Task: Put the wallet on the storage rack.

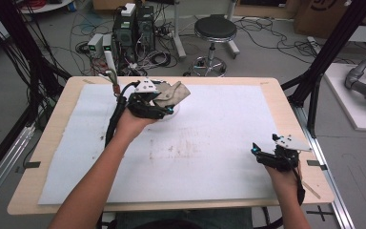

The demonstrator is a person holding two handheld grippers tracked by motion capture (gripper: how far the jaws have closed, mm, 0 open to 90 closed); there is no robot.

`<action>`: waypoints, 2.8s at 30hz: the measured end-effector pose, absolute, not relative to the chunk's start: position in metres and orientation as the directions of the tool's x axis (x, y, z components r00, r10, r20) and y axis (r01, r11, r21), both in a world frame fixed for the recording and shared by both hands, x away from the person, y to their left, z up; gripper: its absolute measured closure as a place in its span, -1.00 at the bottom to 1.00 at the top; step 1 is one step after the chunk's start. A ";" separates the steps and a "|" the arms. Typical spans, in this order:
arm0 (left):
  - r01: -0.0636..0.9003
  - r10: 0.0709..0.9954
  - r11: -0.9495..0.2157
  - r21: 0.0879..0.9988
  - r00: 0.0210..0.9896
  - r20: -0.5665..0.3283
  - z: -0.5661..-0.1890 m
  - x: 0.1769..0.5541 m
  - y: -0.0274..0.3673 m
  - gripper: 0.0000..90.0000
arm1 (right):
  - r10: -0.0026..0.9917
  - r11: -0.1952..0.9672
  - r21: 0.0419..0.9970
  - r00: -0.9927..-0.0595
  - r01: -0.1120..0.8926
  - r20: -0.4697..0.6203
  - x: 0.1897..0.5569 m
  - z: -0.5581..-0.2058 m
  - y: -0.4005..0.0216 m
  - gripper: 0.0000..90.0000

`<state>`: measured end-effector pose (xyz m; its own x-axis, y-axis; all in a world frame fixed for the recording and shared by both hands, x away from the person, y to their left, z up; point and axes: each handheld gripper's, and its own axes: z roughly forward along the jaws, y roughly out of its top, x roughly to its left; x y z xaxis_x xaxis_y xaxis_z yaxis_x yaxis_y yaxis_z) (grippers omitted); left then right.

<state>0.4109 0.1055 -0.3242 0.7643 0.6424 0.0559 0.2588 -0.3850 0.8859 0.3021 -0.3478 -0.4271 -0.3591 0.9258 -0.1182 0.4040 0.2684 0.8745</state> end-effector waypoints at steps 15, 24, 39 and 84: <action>0.290 0.681 -0.417 0.862 0.727 0.085 -0.323 0.433 0.135 -0.16 | 0.926 0.266 0.874 -0.358 0.406 -0.116 0.303 -0.428 -0.348 -0.62; 0.327 0.696 -0.441 0.836 0.713 0.088 -0.333 0.446 0.140 -0.16 | 0.931 0.262 0.874 -0.346 0.410 -0.116 0.299 -0.428 -0.351 -0.62; 0.376 0.707 -0.515 0.771 0.695 0.133 -0.347 0.461 0.134 -0.16 | 0.942 0.240 0.875 -0.318 0.421 -0.106 0.290 -0.428 -0.363 -0.62; 0.450 0.728 -0.557 0.698 0.669 0.151 -0.363 0.487 0.118 -0.18 | 0.946 0.231 0.879 -0.306 0.417 -0.103 0.285 -0.426 -0.365 -0.62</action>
